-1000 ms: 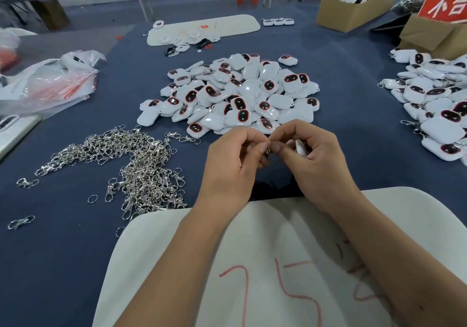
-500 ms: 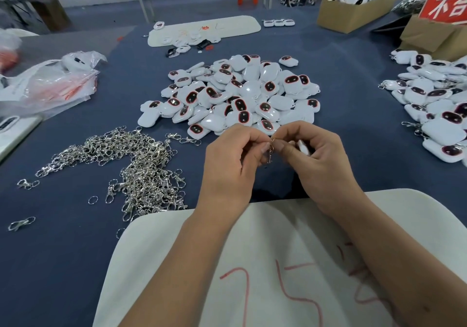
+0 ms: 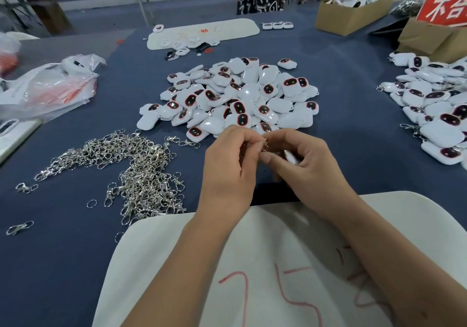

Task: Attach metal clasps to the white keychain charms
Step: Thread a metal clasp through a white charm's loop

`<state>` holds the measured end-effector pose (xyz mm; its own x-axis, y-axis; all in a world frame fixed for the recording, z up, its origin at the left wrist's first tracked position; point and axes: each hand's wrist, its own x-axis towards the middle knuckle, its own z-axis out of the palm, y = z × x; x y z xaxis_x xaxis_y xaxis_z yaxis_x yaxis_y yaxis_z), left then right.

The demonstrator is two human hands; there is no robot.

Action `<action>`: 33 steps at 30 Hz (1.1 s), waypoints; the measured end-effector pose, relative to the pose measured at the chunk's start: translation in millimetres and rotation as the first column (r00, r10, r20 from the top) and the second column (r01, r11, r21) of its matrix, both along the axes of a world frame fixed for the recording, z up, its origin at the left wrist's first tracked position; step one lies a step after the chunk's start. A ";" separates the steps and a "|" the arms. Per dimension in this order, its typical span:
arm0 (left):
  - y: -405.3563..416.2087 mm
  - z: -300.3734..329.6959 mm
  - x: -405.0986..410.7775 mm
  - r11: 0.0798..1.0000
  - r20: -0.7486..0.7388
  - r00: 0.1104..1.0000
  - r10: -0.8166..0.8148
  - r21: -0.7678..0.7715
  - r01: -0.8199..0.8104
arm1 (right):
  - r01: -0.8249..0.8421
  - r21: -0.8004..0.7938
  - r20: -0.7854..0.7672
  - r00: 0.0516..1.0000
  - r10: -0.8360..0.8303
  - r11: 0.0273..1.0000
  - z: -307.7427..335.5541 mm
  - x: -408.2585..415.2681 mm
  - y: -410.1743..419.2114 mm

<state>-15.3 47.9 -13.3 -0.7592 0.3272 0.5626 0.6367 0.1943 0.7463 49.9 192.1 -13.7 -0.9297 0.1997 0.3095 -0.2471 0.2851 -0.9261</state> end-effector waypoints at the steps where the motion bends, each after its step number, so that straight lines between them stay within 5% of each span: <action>1: 0.0 -0.2 0.0 1.000 0.046 0.999 -0.014 0.021 0.013 | 0.016 0.024 -0.005 1.000 -0.016 1.000 -0.2 -0.4 0.2; 9: 0.3 -2.0 -0.1 1.000 0.073 0.997 -0.022 -0.019 0.024 | 0.227 0.139 -0.064 0.973 -0.220 0.964 -5.2 -1.2 -1.4; 17: -0.1 -3.1 -0.9 0.992 0.132 0.991 -0.011 -0.126 0.027 | 0.224 0.199 -0.058 0.974 -0.217 0.954 -0.3 -0.1 -3.5; 29: -0.3 -0.1 3.5 0.979 0.108 0.994 -0.009 -0.202 0.031 | 0.284 0.048 -0.035 0.958 -0.283 0.957 1.8 -0.7 -7.0; 33: 1.7 1.4 7.3 0.959 0.167 0.986 -0.003 -0.279 0.050 | 0.267 -0.158 0.042 0.964 -0.264 0.951 -0.6 -2.5 -0.9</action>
<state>-8.0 49.5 -12.0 -0.8215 0.4757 0.3144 0.5190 0.3953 0.7579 47.3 191.2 -14.3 -0.8418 0.4858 0.2352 -0.1638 0.1852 -0.9689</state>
